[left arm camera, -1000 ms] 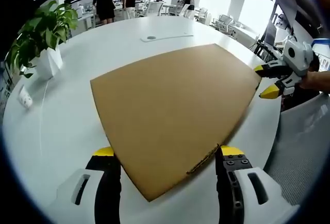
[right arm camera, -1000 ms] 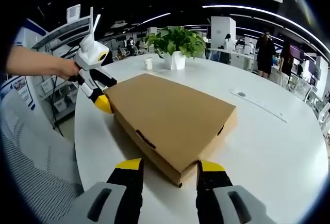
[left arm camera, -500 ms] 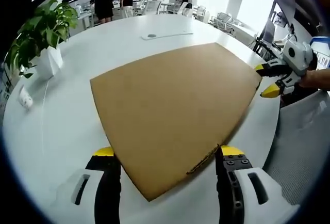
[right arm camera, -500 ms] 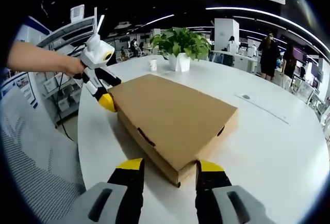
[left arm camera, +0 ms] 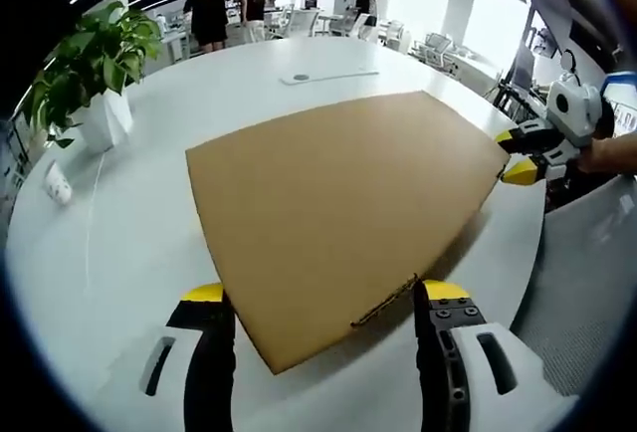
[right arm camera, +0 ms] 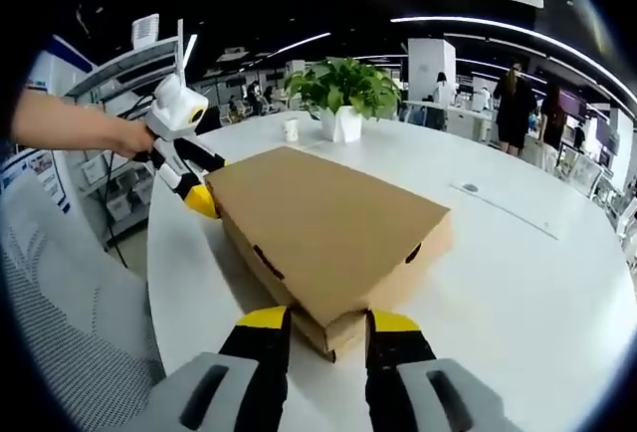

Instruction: Operate the shoe box by opening the lid, removing the specified soft item, and placing it in the target area until the item is outside and the box remains undamaged.

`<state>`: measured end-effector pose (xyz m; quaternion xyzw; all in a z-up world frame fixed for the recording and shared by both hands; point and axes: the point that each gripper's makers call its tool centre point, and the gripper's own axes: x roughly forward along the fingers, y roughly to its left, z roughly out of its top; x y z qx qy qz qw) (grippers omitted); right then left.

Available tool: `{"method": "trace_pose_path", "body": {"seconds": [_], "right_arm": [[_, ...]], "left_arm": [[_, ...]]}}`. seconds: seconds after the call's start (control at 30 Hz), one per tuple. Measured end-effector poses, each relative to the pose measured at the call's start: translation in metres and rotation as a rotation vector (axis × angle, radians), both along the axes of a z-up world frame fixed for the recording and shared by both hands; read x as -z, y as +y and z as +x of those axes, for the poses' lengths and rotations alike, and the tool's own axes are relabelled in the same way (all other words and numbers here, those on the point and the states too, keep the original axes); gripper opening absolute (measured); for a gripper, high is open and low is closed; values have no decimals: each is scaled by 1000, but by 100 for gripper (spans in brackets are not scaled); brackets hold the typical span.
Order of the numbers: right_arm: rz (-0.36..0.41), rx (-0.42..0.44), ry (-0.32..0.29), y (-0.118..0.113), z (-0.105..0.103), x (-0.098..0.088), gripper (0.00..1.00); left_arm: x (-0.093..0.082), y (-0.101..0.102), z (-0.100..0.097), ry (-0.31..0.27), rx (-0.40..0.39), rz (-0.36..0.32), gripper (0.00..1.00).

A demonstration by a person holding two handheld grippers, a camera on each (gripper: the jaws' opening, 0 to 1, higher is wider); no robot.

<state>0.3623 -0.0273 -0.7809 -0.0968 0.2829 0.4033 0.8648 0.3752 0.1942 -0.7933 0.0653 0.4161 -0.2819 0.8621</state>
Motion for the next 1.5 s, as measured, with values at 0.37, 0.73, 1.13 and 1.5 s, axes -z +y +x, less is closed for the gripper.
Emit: {"method": "trace_pose_path", "body": {"seconds": [0.37, 0.73, 1.13, 1.5], "right_arm": [[2, -6, 7, -1, 1, 0, 25], [-17, -24, -6, -2, 4, 0, 25], [-38, -34, -17, -2, 4, 0, 25], [-62, -57, -20, -2, 3, -2, 24]], "left_arm": [[-6, 7, -6, -24, -45, -40, 63], [-7, 7, -7, -21, -76, -51, 60], [-8, 7, -7, -36, -81, -52, 59], [-11, 8, -9, -54, -66, -23, 57]]}}
